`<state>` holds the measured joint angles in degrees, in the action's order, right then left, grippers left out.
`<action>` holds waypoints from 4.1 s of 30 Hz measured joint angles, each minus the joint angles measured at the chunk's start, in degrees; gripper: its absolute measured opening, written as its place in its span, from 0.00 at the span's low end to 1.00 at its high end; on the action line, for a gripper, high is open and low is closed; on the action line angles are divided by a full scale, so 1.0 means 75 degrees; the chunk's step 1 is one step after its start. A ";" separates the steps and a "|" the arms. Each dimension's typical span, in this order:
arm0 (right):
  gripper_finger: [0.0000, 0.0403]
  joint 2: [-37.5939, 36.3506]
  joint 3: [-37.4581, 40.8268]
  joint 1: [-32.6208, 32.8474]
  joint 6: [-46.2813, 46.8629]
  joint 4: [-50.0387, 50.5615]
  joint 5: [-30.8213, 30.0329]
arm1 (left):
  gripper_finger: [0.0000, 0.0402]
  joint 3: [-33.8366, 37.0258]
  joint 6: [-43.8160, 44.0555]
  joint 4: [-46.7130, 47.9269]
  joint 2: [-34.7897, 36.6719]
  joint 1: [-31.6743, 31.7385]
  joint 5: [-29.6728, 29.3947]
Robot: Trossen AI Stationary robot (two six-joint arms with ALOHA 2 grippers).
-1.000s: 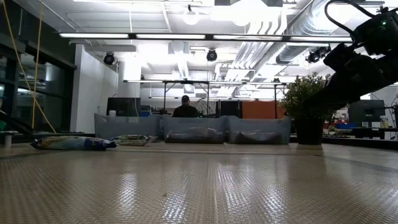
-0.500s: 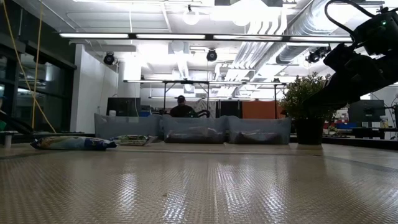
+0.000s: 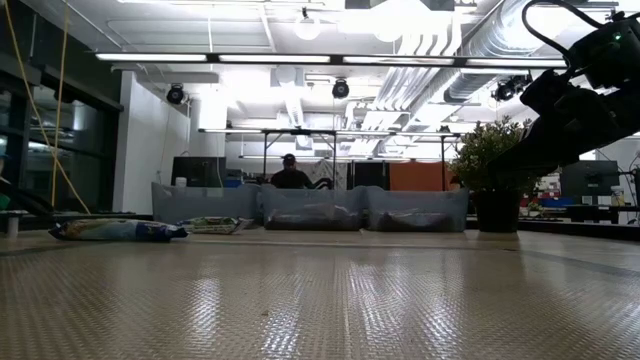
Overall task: Pick and place Granola Bars by type
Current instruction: Put the blue granola bar into the left black bin
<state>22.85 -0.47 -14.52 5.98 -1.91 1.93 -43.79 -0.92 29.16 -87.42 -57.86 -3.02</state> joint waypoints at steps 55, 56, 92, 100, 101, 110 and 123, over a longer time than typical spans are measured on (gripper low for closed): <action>0.00 0.0003 -0.0002 -0.0001 0.0000 0.0000 0.0000 | 0.25 -0.5289 -0.1912 0.0429 0.2018 0.1211 -1.0037; 0.00 0.0003 0.0000 -0.0002 0.0000 0.0000 0.0000 | 0.25 -0.5353 -0.2006 0.0424 0.2239 0.1324 -0.9967; 0.00 0.0001 0.0000 -0.0001 -0.0001 0.0000 0.0000 | 0.25 -0.5720 -0.1801 -0.1202 0.3758 1.0801 -0.0862; 0.00 0.0003 0.0000 0.0000 0.0000 0.0000 0.0000 | 0.25 -0.5709 -0.1173 -0.0195 0.2974 1.3207 0.1350; 0.00 0.0000 0.0000 -0.0002 0.0000 0.0000 -0.0002 | 0.25 -0.5705 -0.1186 -0.0031 0.2883 1.3457 0.1656; 0.00 0.0002 0.0000 -0.0001 0.0000 0.0000 -0.0001 | 0.25 -0.5700 -0.1228 0.1096 0.1935 1.5595 0.3824; 0.00 0.0003 -0.0001 -0.0002 -0.0003 0.0000 0.0000 | 0.25 -0.5697 -0.2292 0.3024 0.0449 1.6259 0.3938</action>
<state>22.87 -0.48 -14.54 5.96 -1.91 1.93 -86.52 -18.11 51.84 -84.05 64.09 26.51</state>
